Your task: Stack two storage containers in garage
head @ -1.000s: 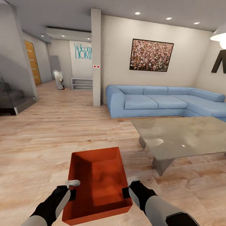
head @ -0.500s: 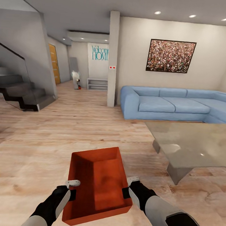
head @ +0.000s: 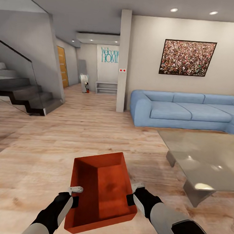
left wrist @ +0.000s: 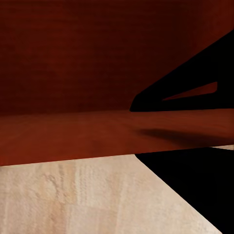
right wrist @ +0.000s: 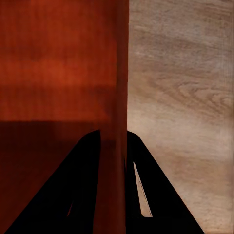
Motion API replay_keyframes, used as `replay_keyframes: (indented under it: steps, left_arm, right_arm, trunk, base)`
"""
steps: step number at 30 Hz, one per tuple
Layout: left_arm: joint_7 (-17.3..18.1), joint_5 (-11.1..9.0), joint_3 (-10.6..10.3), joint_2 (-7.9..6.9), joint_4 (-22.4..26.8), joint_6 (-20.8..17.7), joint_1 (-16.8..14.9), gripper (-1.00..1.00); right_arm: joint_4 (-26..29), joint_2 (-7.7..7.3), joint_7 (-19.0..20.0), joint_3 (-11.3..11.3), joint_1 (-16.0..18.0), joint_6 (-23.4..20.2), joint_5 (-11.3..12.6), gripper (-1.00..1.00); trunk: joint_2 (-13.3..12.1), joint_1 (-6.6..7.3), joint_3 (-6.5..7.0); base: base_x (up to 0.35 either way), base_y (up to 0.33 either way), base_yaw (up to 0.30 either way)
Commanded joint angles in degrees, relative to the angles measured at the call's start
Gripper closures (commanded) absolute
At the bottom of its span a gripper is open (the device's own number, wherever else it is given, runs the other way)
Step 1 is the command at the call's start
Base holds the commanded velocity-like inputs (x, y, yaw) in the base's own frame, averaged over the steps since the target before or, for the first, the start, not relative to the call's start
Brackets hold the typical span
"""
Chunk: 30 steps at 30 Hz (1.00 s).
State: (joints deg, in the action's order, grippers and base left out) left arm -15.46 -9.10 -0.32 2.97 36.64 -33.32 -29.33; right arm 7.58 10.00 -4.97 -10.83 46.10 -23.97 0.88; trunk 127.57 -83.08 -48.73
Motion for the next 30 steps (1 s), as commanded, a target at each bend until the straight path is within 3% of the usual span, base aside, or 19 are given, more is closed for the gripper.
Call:
replay_keyframes:
  steps: [1, 23, 30]
  left_arm:
    - [-0.5, -0.7, 0.0, -0.21, 0.2, -0.2, 0.0, 1.0]
    - [-0.5, -0.7, 0.0, -0.24, 0.2, -0.2, 0.0, 1.0]
    - [-0.5, -0.7, 0.0, -0.24, 0.2, -0.2, 0.0, 1.0]
  right_arm:
    - [0.1, 0.0, 0.0, 0.4, 0.0, -0.5, -1.1, 1.0]
    - [0.1, 0.0, 0.0, 0.4, 0.0, -0.5, -1.1, 1.0]
    - [0.1, 0.0, 0.0, 0.4, 0.0, -0.5, -1.1, 1.0]
  trunk:
    - [0.0, -0.02, -0.06]
    - [0.0, -0.02, -0.06]
    - [0.0, -0.02, -0.06]
  base:
    - [0.341, 0.0, 0.0]
    - [0.341, 0.064, 0.001]
    - [0.341, 0.13, 0.216]
